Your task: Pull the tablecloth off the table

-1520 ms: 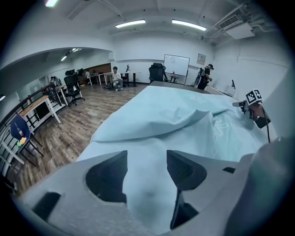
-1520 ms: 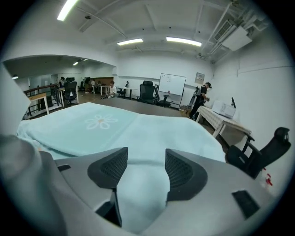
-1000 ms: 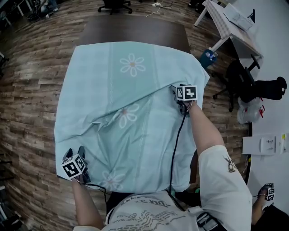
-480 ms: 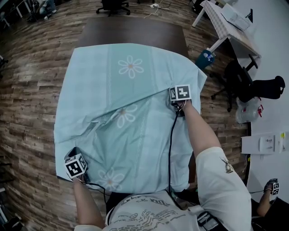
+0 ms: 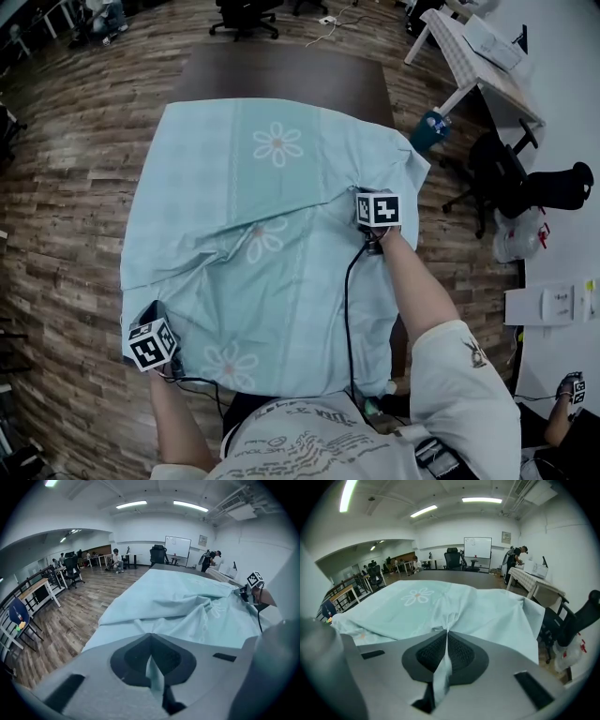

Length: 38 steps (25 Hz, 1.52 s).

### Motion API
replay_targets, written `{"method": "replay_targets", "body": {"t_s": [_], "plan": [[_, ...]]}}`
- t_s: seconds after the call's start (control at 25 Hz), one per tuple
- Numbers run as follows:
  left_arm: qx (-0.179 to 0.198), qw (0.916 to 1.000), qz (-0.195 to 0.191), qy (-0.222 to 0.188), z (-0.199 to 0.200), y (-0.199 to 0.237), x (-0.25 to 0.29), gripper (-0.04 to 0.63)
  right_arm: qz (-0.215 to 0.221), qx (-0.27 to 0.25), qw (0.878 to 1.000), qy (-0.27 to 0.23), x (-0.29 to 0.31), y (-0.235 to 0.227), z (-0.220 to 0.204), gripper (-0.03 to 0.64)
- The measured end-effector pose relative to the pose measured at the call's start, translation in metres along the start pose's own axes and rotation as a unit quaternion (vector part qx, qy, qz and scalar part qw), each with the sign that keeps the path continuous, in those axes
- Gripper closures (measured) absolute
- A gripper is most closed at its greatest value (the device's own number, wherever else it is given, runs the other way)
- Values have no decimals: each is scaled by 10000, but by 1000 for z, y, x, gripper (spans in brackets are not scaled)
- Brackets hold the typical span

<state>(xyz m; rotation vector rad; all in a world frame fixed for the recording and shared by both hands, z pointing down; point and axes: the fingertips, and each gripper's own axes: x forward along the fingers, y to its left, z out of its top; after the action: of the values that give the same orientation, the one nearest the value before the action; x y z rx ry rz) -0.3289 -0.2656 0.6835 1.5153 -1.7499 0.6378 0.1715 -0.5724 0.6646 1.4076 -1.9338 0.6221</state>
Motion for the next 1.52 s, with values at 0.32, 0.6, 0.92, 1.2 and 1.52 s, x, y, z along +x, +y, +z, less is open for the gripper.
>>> {"method": "replay_targets", "body": {"t_s": [0.32, 0.6, 0.92, 1.2, 1.52], "plan": [[-31, 9971, -442, -621, 28, -16, -44, 586, 719, -243, 9963, -398, -56, 56, 2, 601], [74, 9904, -801, -1127, 68, -50, -81, 586, 1020, -383, 9891, -986, -116, 97, 19, 601], [351, 9706, -1584, -1778, 123, -123, -122, 586, 1390, -198, 9744, -1756, -188, 145, 47, 601], [640, 9456, -2289, -2221, 150, -198, -162, 585, 1458, -241, 9627, -2266, -245, 176, 47, 601], [1152, 9226, -2499, -2703, 170, -250, -196, 584, 1295, -155, 9529, -2739, -294, 191, 51, 601]]}}
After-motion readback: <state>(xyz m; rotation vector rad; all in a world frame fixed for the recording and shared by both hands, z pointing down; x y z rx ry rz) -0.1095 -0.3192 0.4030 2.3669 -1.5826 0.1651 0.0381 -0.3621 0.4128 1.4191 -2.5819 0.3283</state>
